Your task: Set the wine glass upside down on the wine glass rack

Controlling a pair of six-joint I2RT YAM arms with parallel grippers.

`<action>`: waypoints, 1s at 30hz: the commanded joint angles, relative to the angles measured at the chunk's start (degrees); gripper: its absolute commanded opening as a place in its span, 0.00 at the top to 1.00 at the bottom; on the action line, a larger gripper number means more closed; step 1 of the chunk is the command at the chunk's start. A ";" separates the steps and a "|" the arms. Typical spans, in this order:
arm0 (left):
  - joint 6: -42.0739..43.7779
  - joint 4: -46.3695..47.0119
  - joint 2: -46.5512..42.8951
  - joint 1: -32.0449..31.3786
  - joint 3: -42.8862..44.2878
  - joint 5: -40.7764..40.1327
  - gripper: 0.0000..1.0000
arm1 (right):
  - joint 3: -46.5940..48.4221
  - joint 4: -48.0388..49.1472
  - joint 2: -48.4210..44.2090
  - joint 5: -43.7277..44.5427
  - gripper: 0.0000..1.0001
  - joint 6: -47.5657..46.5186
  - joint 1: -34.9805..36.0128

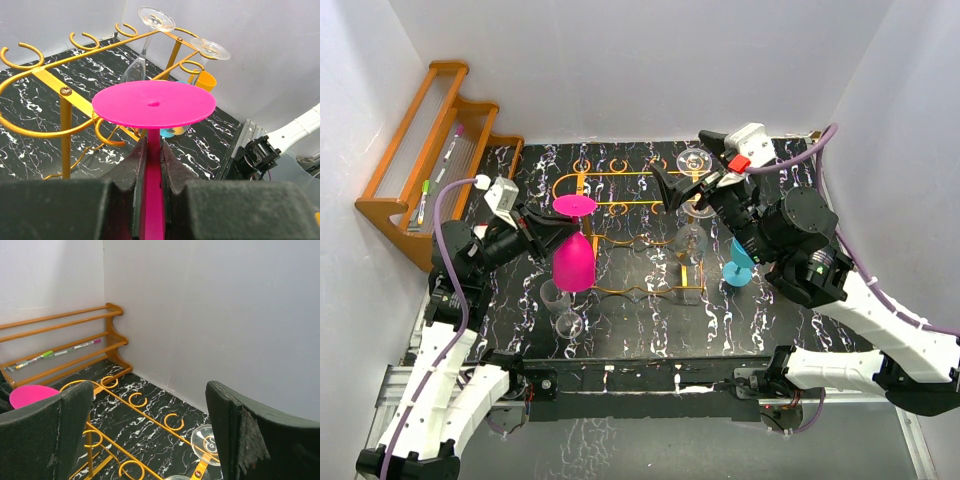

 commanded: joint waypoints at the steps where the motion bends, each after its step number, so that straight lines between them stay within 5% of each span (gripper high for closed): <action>1: -0.57 3.68 -0.29 -0.18 -1.31 -0.59 1.00 | 0.07 1.10 -1.50 0.81 0.02 -0.82 0.07; 30: -1.39 4.79 0.36 -0.25 -6.38 -0.64 0.94 | -0.14 0.59 -1.54 0.24 0.01 -0.84 0.07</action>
